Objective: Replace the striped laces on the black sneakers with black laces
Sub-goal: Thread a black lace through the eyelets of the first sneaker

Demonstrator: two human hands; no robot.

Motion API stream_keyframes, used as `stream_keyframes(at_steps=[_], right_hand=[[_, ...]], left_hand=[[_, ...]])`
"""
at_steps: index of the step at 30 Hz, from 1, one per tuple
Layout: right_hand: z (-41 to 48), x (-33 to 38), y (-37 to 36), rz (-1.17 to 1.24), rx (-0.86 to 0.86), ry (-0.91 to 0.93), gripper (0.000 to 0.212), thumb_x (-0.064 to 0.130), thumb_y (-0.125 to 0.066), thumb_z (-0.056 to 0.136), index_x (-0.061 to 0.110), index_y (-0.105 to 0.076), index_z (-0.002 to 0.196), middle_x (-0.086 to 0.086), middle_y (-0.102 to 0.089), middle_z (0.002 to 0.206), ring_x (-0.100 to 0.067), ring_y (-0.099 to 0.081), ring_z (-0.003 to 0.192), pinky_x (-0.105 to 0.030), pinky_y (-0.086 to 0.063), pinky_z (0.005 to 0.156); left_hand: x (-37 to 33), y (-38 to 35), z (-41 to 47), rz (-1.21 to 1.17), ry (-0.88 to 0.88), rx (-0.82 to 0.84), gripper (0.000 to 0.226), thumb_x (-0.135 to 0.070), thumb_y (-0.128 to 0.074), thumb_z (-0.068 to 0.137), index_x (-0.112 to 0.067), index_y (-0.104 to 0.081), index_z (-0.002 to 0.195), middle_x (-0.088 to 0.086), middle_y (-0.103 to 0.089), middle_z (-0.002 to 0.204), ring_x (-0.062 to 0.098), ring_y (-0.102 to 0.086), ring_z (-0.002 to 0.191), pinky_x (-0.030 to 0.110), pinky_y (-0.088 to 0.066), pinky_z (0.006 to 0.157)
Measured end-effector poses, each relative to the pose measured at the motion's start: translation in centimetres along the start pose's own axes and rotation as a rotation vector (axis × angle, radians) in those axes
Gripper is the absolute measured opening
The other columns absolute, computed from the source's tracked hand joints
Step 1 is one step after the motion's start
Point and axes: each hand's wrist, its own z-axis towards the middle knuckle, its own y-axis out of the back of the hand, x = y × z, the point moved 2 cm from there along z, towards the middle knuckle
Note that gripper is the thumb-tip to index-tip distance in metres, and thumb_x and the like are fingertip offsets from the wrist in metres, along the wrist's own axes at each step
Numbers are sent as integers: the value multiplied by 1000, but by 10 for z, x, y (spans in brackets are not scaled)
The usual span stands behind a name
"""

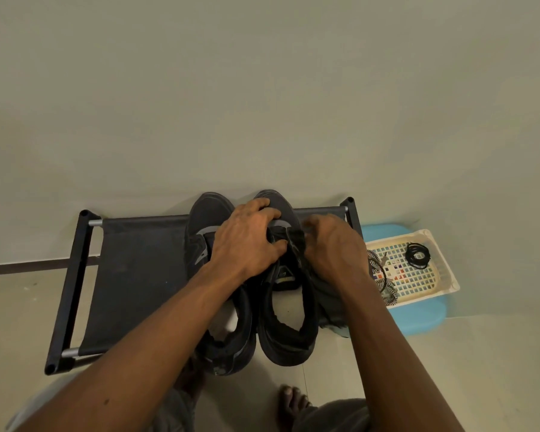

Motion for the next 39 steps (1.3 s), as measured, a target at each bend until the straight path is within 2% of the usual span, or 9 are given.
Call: stream_keyframes(at_steps=[6,11,15,19,21,23,26,30,39], right_hand=[[3,2,-4,8,-23,37,20,34,-56,96,17,-67,90,-2,-68,92,-24,-64,89,-34,-49,73],[8,-4,9,522,-135,-145,22,33,-65,86,17,-64,72,4,-66,65,-11,-61,65,-31,-46,64],[10,-2,33,1069,-232,-124,43,24,-69,95,-3,-57,65,-12,-52,54,-16,-47,53,-29,-43,57],[11,7,41,1569,-87,-119,35,24,-53,105,10,-65,76,-2,-59,59,-16,-55,57,-29,-49,62],[10,13,39,1740,37,-110,30,20,-45,106,7,-68,93,-5,-67,72,-19,-65,69,-32,-55,74],[8,19,37,1859,114,-92,22,11,-45,104,5,-66,106,-10,-73,87,-26,-72,86,-35,-59,84],[8,26,32,1929,124,-53,18,3,-50,101,4,-64,113,-15,-75,104,-31,-72,106,-38,-59,94],[9,19,29,1973,30,-148,17,4,-51,102,6,-65,112,-13,-76,110,-29,-72,108,-38,-57,100],[12,-20,19,1592,-285,-549,12,13,-62,100,16,-70,109,-1,-79,101,-14,-72,79,-25,-56,76]], left_hand=[[2,0,-1,0,-3,0,69,-48,-74,87,-28,-53,149,-4,-36,165,22,-35,150,45,-39,119],[2,-1,0,-10,-5,-13,69,-50,-74,86,-28,-55,148,-4,-38,164,22,-37,149,47,-40,118],[6,1,2,-61,7,12,62,-47,-75,86,-29,-59,144,-6,-42,161,19,-40,147,42,-39,118],[1,14,-2,-435,122,-147,24,-38,-75,88,-32,-76,111,-14,-73,118,5,-67,110,26,-52,95],[-8,18,-6,-582,117,-229,8,-35,-73,87,-29,-77,91,-14,-76,91,3,-70,85,32,-59,82],[-19,16,-7,-825,58,-150,12,-30,-71,84,-21,-75,90,-10,-75,84,7,-70,79,33,-59,78],[-30,11,-9,-1117,28,76,28,-23,-71,83,-9,-69,107,3,-71,85,16,-64,83,31,-52,81],[-26,11,-7,-1115,48,197,23,-10,-73,95,-8,-70,117,12,-72,76,24,-69,74,40,-57,86],[14,43,6,-1121,195,-92,8,-11,-70,95,-10,-76,90,-2,-59,65,2,-41,42,26,-39,51]])
